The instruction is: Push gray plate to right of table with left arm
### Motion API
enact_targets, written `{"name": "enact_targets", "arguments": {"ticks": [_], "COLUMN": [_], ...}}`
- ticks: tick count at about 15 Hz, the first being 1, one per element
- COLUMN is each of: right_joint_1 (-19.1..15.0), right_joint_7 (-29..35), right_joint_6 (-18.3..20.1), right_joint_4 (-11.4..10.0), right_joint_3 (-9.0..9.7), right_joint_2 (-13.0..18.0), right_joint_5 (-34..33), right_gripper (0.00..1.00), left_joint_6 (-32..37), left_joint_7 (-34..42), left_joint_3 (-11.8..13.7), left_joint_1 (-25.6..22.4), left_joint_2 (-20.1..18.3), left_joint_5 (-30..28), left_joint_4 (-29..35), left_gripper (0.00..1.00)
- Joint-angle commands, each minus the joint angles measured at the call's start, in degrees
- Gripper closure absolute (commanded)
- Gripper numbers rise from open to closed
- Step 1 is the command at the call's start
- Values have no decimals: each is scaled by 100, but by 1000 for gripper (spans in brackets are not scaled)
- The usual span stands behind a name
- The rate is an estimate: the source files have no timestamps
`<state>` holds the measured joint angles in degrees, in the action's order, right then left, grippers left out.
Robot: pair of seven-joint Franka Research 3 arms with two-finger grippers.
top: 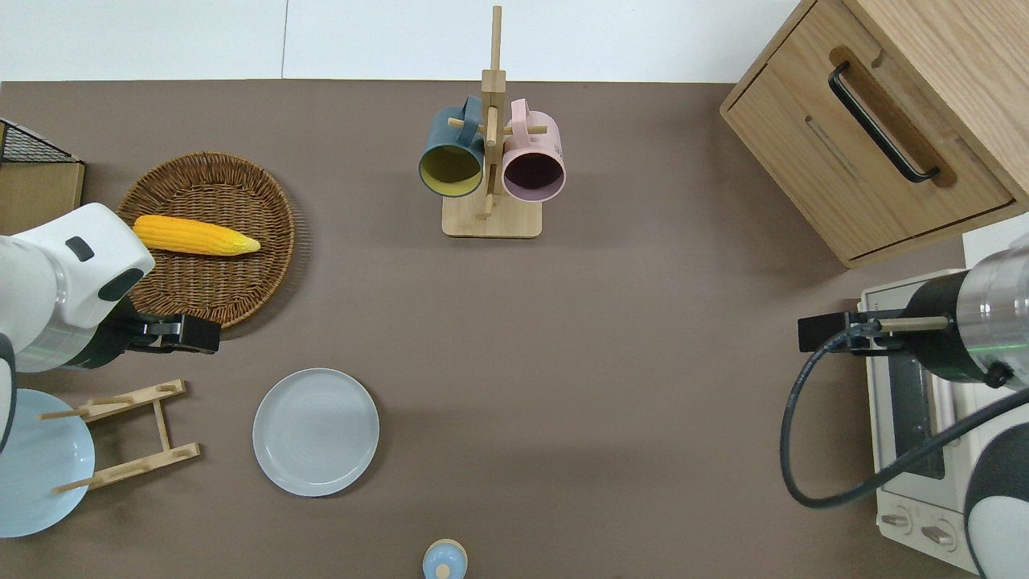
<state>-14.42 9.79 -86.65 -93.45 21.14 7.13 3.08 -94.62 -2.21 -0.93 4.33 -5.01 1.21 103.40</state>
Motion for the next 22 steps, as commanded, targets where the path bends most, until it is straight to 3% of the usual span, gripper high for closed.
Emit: {"name": "enact_targets", "arguments": {"ticks": [1, 8, 22], "right_joint_1": [-140, -140, -140], "right_joint_7": [67, 59, 59], "right_joint_6": [-1, 7, -1], "right_joint_4": [-156, -156, -156], "right_joint_3": [83, 83, 83], "right_joint_2": [157, 157, 157], "right_joint_5": [123, 123, 123], "right_gripper": [5, 5, 5], "left_joint_6": [198, 181, 163], "left_joint_7": [-34, -8, -16], "left_joint_3": [207, 111, 251], "left_joint_1": [156, 165, 191], "left_joint_2": [45, 18, 18], "left_joint_5": [46, 107, 37], "left_joint_4": [-180, -172, 39], "left_gripper": [9, 9, 9]}}
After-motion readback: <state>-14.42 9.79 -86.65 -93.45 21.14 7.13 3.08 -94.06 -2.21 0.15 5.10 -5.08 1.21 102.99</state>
